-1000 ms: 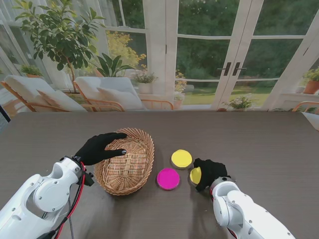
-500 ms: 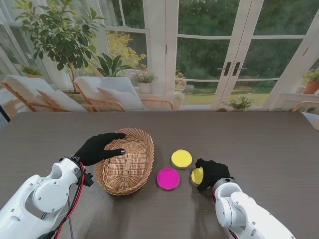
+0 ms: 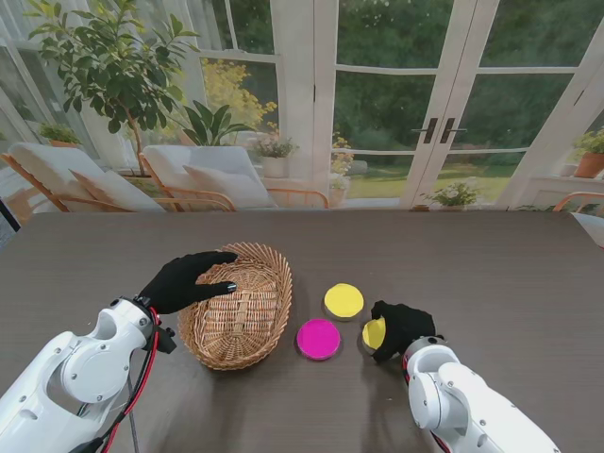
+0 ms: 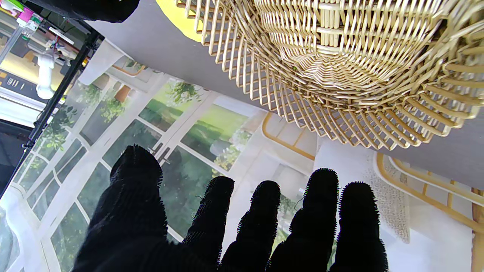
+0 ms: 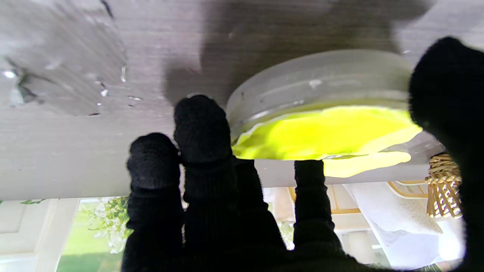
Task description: Stack culture dishes into a storage basket
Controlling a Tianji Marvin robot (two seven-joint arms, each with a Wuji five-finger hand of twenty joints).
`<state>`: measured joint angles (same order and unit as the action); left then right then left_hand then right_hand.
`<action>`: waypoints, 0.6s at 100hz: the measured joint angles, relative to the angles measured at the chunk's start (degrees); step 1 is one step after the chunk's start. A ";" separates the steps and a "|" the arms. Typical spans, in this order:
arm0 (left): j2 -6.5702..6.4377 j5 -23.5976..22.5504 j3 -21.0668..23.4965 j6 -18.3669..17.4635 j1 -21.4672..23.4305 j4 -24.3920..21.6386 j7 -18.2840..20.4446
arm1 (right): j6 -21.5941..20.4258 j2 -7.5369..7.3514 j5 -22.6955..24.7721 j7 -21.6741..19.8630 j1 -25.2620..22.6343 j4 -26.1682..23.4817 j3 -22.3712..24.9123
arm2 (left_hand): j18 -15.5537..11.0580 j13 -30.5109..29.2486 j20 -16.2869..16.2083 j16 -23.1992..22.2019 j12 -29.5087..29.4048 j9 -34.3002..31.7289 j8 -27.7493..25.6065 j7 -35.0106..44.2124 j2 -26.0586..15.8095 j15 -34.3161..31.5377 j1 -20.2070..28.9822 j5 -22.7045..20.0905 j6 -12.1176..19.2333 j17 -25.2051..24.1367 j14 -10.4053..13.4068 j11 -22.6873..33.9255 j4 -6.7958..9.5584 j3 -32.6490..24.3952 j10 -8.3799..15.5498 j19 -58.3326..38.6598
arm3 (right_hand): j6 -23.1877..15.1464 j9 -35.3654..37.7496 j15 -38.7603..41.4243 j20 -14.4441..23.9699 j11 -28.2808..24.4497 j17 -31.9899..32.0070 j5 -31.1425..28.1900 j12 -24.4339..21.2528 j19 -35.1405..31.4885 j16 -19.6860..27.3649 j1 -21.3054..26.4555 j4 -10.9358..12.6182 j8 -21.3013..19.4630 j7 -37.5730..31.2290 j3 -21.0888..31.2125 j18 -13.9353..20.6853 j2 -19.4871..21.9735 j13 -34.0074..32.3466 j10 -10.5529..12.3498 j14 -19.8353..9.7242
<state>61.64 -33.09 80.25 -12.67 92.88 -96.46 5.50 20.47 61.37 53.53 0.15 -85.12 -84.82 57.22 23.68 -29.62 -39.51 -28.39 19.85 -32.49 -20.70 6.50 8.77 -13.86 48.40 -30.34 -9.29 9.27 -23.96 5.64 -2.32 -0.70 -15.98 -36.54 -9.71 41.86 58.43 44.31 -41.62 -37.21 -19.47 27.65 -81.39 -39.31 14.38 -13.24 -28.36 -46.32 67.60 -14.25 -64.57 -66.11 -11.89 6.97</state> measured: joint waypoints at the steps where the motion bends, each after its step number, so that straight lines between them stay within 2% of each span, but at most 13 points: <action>1: 0.00 0.00 0.01 0.00 0.01 0.00 0.00 | 0.00 0.00 -0.01 0.01 0.01 0.01 -0.03 | 0.00 0.00 0.00 0.00 0.00 0.00 0.00 0.00 0.00 0.00 0.00 0.00 0.00 0.00 0.00 0.00 0.00 0.00 0.00 0.00 | 0.00 0.02 0.00 0.00 0.00 0.00 -0.04 0.00 0.00 0.00 0.00 0.00 0.00 0.00 0.00 0.00 0.00 -0.03 -0.01 0.02; 38: 0.00 0.01 0.18 0.03 0.13 0.00 -0.10 | 0.00 0.18 -0.49 0.73 0.45 0.60 -0.43 | 0.00 0.00 -0.02 0.00 -0.01 0.00 0.00 0.00 0.00 0.00 0.00 -0.01 0.00 0.00 -0.01 -0.02 0.00 0.00 -0.01 0.00 | 0.35 0.10 0.00 0.00 0.00 0.00 -0.43 0.39 -0.01 0.00 0.00 -0.01 0.01 0.42 0.00 -0.04 0.00 -0.14 -0.31 0.14; 60: 0.01 -0.05 0.37 0.02 0.26 0.00 -0.15 | 0.22 0.30 -0.49 0.72 0.12 -0.89 0.40 | 0.01 0.00 -0.03 0.00 -0.01 0.00 0.00 0.00 0.00 0.00 0.00 -0.01 0.00 0.00 -0.01 -0.04 0.00 0.00 -0.02 0.00 | 0.36 0.11 0.00 0.00 0.00 0.00 -0.44 0.40 -0.01 0.00 0.00 -0.01 0.01 0.42 0.00 -0.05 0.00 -0.14 -0.31 0.14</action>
<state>61.66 -33.14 80.62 -12.65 93.13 -96.47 5.35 20.70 61.67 53.04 0.87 -85.00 -85.71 57.62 23.69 -29.62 -39.54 -28.39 19.84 -32.49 -20.70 6.50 8.77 -13.87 48.40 -30.35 -9.29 9.27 -23.97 5.60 -2.32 -0.70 -16.00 -36.54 -9.35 41.96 58.43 44.31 -41.62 -37.21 -19.91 28.04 -81.40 -39.31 14.37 -13.25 -28.36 -45.90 67.60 -14.30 -64.57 -66.25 -12.21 7.12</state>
